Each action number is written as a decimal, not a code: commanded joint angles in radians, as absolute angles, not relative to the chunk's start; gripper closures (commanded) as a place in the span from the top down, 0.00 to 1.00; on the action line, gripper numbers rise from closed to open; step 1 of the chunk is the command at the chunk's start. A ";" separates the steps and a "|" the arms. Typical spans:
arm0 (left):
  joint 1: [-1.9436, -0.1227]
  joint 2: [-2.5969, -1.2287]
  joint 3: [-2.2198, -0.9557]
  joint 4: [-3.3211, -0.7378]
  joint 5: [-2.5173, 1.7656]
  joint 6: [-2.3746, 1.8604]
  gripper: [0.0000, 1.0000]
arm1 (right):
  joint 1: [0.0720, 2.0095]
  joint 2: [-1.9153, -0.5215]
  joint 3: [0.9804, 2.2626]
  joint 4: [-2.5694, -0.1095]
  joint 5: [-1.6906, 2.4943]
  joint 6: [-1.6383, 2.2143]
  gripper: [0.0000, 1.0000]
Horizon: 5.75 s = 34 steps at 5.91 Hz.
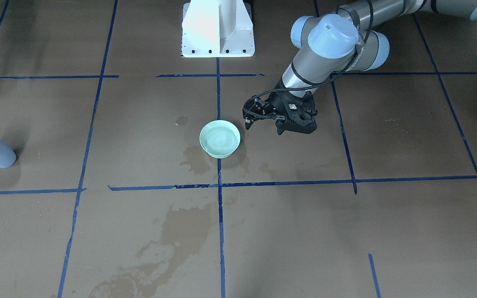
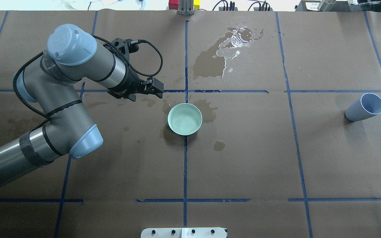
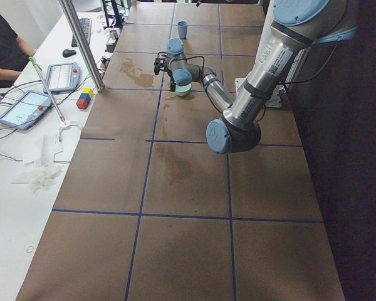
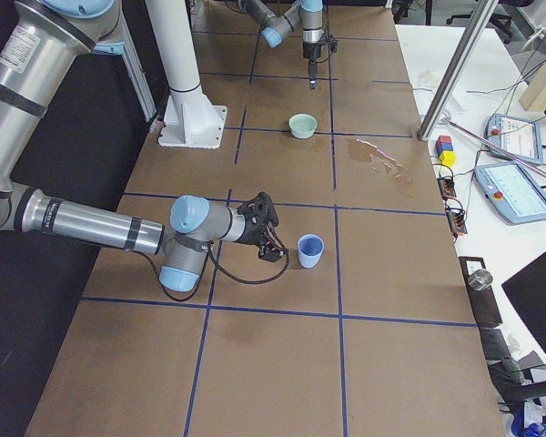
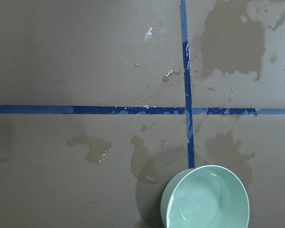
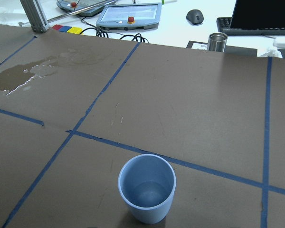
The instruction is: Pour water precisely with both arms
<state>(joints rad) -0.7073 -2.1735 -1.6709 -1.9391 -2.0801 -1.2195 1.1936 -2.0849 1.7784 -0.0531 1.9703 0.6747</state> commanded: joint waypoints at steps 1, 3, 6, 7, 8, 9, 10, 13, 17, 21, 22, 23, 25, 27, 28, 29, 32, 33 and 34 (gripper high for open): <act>-0.712 -2.171 -1.684 -1.937 -2.079 -1.221 0.99 | 1.187 -2.101 1.772 -0.034 1.852 0.666 0.95; -0.713 -2.169 -1.684 -1.936 -2.079 -1.221 1.00 | 1.155 -2.092 1.767 -0.031 1.795 0.763 0.94; -0.724 -2.154 -1.684 -1.936 -2.079 -1.220 0.99 | 0.855 -2.059 1.752 -0.003 1.430 0.863 0.94; -0.729 -2.152 -1.684 -1.936 -2.079 -1.220 1.00 | 0.800 -2.057 1.752 0.000 1.373 0.882 0.95; -0.730 -2.151 -1.684 -1.936 -2.079 -1.220 1.00 | 0.746 -2.056 1.732 0.003 1.305 0.915 0.94; -0.733 -2.151 -1.684 -1.936 -2.079 -1.220 1.00 | 0.503 -2.043 1.698 0.002 0.968 0.977 0.96; -0.742 -2.151 -1.684 -1.936 -2.079 -1.220 1.00 | 0.332 -2.043 1.680 0.005 0.722 1.021 0.97; -0.750 -2.149 -1.684 -1.936 -2.079 -1.220 1.00 | 0.315 -2.039 1.570 0.005 0.648 1.149 0.99; -0.752 -2.149 -1.686 -1.936 -2.079 -1.220 1.00 | 0.299 -1.965 1.485 0.006 0.626 1.161 0.99; -0.755 -2.131 -1.713 -1.936 -2.080 -1.220 1.00 | 0.298 -1.881 1.404 0.027 0.629 1.091 0.99; -0.755 -2.131 -1.713 -1.936 -2.080 -1.220 1.00 | 0.298 -1.867 1.366 0.067 0.633 1.077 0.99; -0.755 -2.131 -1.713 -1.936 -2.080 -1.220 1.00 | 0.298 -1.850 1.330 0.105 0.637 1.050 0.99; -0.755 -2.131 -1.713 -1.936 -2.079 -1.220 1.00 | 0.304 -1.816 1.307 0.117 0.637 1.034 0.99; -0.755 -2.131 -1.713 -1.936 -2.079 -1.220 1.00 | 0.348 -1.799 1.287 0.118 0.655 1.031 0.99; -0.755 -2.131 -1.713 -1.936 -2.079 -1.220 1.00 | 0.368 -1.795 1.285 0.117 0.657 1.032 0.99; -0.755 -2.131 -1.712 -1.936 -2.079 -1.220 1.00 | 0.397 -1.795 1.284 0.117 0.684 1.034 0.99; -0.755 -2.131 -1.713 -1.936 -2.079 -1.220 1.00 | 0.422 -1.764 1.269 0.114 0.693 1.034 0.99; -0.755 -2.131 -1.713 -1.936 -2.079 -1.220 1.00 | 0.420 -1.763 1.269 0.112 0.693 1.034 0.99; -0.755 -2.126 -1.713 -1.936 -2.079 -1.220 1.00 | 0.429 -1.735 1.263 0.110 0.707 1.032 0.99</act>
<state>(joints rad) -0.7547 -2.1289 -1.7134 -1.9359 -2.0786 -1.2195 0.4238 -1.7536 1.2666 0.1119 0.6982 1.0335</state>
